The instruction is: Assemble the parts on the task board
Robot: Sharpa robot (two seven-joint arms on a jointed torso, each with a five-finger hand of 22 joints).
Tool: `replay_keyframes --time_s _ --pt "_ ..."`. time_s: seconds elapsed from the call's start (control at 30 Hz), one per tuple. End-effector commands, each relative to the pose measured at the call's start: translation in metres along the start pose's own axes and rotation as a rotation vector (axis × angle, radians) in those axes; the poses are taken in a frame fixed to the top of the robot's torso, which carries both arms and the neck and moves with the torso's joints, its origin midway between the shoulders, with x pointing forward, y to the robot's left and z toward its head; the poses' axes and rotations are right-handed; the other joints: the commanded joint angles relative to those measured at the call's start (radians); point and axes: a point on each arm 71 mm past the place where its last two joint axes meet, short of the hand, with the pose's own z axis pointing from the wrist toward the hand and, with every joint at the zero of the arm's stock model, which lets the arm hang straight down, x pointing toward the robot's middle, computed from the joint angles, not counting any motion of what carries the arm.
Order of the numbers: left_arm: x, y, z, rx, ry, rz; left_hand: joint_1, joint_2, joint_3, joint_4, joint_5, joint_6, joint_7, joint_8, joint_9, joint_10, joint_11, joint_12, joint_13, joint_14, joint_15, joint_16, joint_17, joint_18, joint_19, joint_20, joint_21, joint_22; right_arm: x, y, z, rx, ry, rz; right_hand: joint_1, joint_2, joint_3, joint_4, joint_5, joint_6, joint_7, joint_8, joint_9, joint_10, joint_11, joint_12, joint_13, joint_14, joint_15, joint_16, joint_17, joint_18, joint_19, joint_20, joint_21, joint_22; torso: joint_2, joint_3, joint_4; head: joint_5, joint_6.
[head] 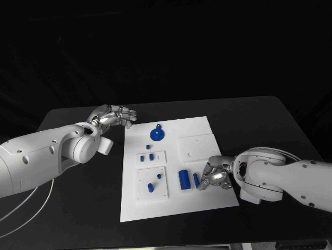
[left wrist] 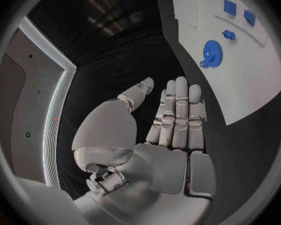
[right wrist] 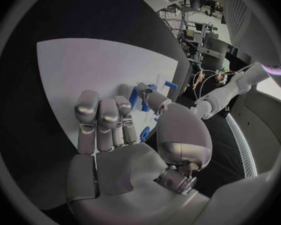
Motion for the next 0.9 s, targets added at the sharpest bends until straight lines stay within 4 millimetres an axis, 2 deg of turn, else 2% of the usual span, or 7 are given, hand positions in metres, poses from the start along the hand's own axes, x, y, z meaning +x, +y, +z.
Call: replay_keyframes --time_s 0.03,0.1,0.33,0.9 --pt "0.0011 -0.0014 0.0002 0.012 0.007 -0.008 -0.008 0.003 0.001 0.005 0.002 -0.006 -0.002 0.007 -0.001 -0.008 0.001 0.001 -0.001 0.006 -0.001 -0.006 0.002 0.015 0.008 -0.002 -0.006 0.001 0.0030 -0.0017 0.0013 0.027 0.034 -0.036 -0.001 0.011 0.009 0.001 -0.005 0.004 0.001 0.004 -0.002 0.001 -0.003 -0.001 0.000 0.002 -0.005 0.000 0.001 0.090 -0.002 -0.004 -0.004 0.010 0.000 -0.0002 -0.0004 0.000 -0.001" --pt "0.0010 -0.0013 0.0001 0.012 0.007 -0.008 -0.007 0.003 0.001 0.004 0.003 -0.005 -0.002 0.007 -0.001 -0.007 0.000 0.002 -0.001 0.006 -0.002 -0.006 0.002 0.015 0.008 -0.002 -0.006 0.002 0.0063 -0.0037 0.0017 0.051 0.086 -0.068 -0.001 0.011 0.011 0.001 -0.005 0.003 0.001 0.004 -0.002 0.001 -0.003 -0.001 0.000 0.002 -0.005 0.000 0.001 0.090 -0.002 -0.003 -0.004 0.010 0.000 -0.0002 -0.0001 0.001 -0.001" --pt "0.0011 -0.0012 0.0002 0.010 0.010 -0.009 -0.007 0.003 0.001 0.004 0.003 -0.005 -0.003 0.008 -0.001 -0.007 0.000 0.002 -0.001 0.007 -0.002 -0.006 0.003 0.015 0.009 -0.002 -0.007 0.002 0.0076 -0.0005 0.0041 0.040 0.079 -0.064 0.008 0.014 0.026 -0.023 -0.004 -0.002 0.003 0.003 -0.003 -0.002 0.000 -0.002 0.000 0.001 -0.003 -0.003 0.000 0.090 -0.007 -0.001 -0.002 0.012 0.000 0.0004 -0.0007 0.001 -0.003" --pt "0.0011 -0.0010 0.0002 0.009 0.011 -0.009 -0.007 0.003 0.001 0.004 0.004 -0.004 -0.003 0.009 -0.002 -0.006 0.000 0.002 -0.001 0.007 -0.002 -0.007 0.004 0.015 0.009 -0.002 -0.007 0.003 0.0056 -0.0039 0.0050 0.058 0.067 -0.067 -0.009 0.016 0.022 -0.030 -0.003 0.001 0.004 0.005 -0.004 0.000 0.000 -0.001 -0.001 0.002 -0.001 -0.002 0.000 0.090 -0.006 0.004 0.000 0.013 0.000 0.0000 -0.0002 0.000 -0.004"
